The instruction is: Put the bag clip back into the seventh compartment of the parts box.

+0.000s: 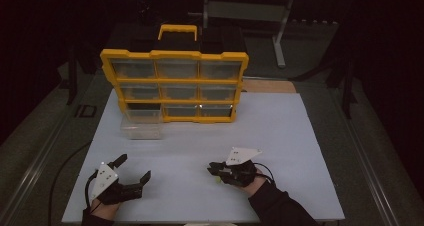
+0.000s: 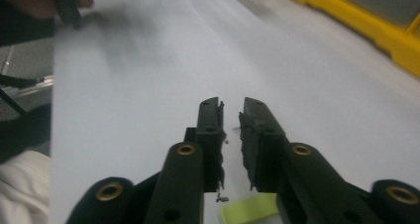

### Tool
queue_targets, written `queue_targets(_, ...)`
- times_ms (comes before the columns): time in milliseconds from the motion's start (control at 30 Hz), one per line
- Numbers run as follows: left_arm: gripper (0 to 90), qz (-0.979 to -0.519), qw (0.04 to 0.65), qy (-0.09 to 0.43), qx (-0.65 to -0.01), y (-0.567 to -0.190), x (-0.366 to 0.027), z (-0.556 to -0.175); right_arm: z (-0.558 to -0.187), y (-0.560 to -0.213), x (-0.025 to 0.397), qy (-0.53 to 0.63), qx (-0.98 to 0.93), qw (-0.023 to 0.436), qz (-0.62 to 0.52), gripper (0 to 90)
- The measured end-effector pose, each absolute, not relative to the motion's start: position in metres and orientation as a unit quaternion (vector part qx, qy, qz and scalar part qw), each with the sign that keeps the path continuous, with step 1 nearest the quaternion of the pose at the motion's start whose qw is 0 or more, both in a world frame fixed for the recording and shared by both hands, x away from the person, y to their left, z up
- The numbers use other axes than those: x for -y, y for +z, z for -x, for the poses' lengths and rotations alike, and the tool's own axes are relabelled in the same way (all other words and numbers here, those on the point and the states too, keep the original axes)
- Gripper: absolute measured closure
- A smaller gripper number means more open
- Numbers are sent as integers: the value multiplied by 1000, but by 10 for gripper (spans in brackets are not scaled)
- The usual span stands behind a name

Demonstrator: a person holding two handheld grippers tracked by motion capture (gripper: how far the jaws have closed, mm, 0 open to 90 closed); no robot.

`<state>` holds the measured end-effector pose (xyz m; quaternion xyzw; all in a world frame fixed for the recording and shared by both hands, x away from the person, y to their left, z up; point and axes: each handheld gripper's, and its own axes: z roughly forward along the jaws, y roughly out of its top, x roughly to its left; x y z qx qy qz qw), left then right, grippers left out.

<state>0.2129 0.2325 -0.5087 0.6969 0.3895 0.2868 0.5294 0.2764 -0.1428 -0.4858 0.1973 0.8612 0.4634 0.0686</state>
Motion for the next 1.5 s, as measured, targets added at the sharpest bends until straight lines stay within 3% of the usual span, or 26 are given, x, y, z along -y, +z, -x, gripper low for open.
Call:
queue_targets(133,34,-697,529,287,-389,-509,-233,-213,-278,-497,140,444,-871,64,-202,899)
queue_targets(833,36,-701,527,284,-388,-509,-233,-213,-272,-515,141,383,-898,56,-208,900)
queue_targets(1500,36,-701,527,283,-388,-510,-232,-214,-273,-514,176,368,-896,73,-238,900)
